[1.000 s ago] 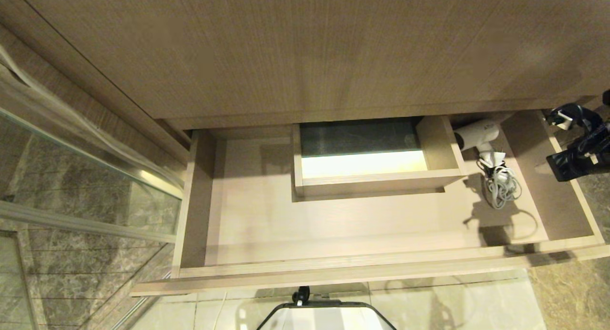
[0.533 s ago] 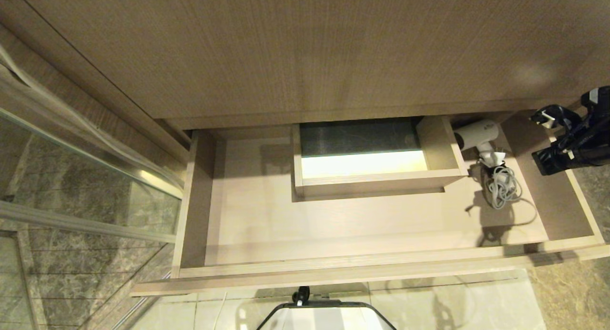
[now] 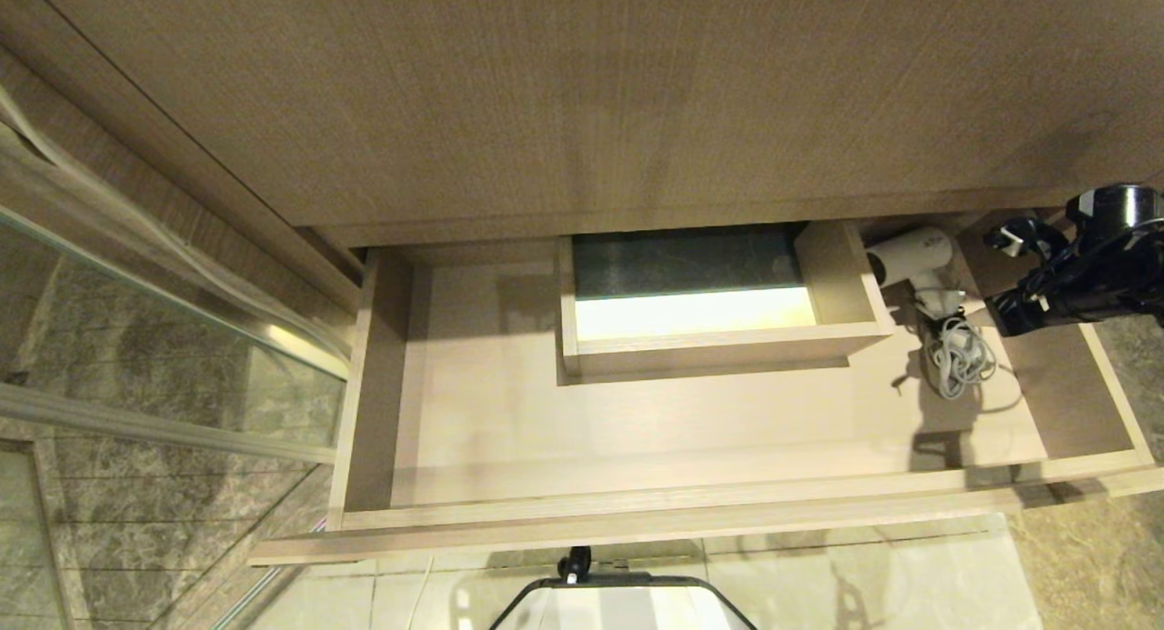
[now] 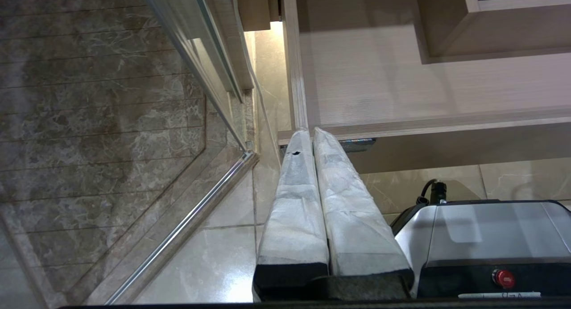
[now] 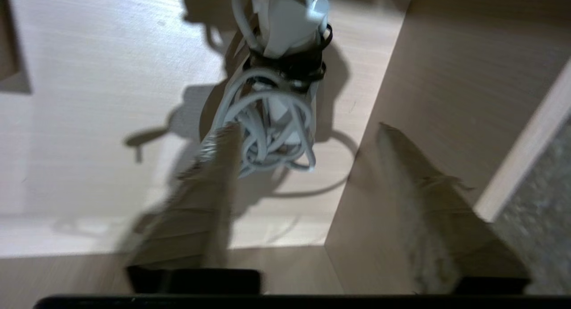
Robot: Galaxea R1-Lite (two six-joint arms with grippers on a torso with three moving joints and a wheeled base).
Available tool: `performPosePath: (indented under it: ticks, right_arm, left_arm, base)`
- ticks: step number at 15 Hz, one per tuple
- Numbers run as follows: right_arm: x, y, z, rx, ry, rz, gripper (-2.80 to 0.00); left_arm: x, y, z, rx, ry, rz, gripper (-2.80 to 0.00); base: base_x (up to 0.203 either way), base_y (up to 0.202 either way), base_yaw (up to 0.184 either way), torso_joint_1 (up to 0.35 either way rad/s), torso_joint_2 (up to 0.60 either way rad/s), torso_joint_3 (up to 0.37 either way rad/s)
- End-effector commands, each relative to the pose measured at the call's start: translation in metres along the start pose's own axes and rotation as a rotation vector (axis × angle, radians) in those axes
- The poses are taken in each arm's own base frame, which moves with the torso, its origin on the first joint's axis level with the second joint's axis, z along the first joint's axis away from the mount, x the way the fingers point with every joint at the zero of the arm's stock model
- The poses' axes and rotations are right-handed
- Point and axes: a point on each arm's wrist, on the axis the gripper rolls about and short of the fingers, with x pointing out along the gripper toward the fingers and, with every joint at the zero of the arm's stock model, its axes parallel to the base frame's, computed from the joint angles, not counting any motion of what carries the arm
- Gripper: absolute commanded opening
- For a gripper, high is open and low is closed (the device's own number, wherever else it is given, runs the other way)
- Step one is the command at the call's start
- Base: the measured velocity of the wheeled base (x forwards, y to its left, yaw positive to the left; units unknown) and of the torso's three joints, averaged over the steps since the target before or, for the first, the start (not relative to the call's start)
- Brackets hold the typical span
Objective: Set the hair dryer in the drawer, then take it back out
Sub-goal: Take the hairdryer out
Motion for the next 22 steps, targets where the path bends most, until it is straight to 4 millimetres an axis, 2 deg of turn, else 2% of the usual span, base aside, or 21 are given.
performPosePath:
  ticks: [1,5,8,14,19,20,22]
  right_arm:
    - [0.023,0.004,-0.01,0.001,0.03,0.022,0.0]
    - [0.058,0.004,-0.012,0.072,-0.037,0.035,0.0]
    - [0.074,0.005,-0.013,0.078,-0.061,0.05,0.0]
    - [0.096,0.008,-0.019,0.078,-0.073,0.093,0.0]
    - [0.105,0.011,-0.026,0.079,-0.062,0.099,0.0]
    - [0.106,0.011,-0.026,0.079,-0.06,0.1,-2.8]
    - [0.104,0.011,-0.025,0.072,-0.054,0.1,-2.8]
  left_arm:
    - [0.0,0.0,0.0,-0.001,0.0,0.0,-2.8]
    - [0.0,0.0,0.0,0.0,0.0,0.0,-2.8]
    - [0.0,0.0,0.0,0.0,-0.001,0.0,-2.8]
    - [0.0,0.0,0.0,0.001,0.001,0.0,-2.8]
    - [0.0,0.0,0.0,-0.001,0.001,0.0,-2.8]
    - [0.0,0.0,0.0,-0.001,-0.001,0.0,-2.8]
    - [0.0,0.0,0.0,-0.001,0.0,0.0,-2.8]
  base:
    - [0.0,0.0,0.0,0.0,0.0,0.0]
    - [0.0,0.0,0.0,0.0,0.0,0.0]
    - [0.0,0.0,0.0,0.0,0.0,0.0]
    - [0.0,0.0,0.0,0.0,0.0,0.0]
    - [0.0,0.0,0.0,0.0,0.0,0.0]
    - [0.0,0.0,0.0,0.0,0.0,0.0]
    - [0.0,0.0,0.0,0.0,0.0,0.0]
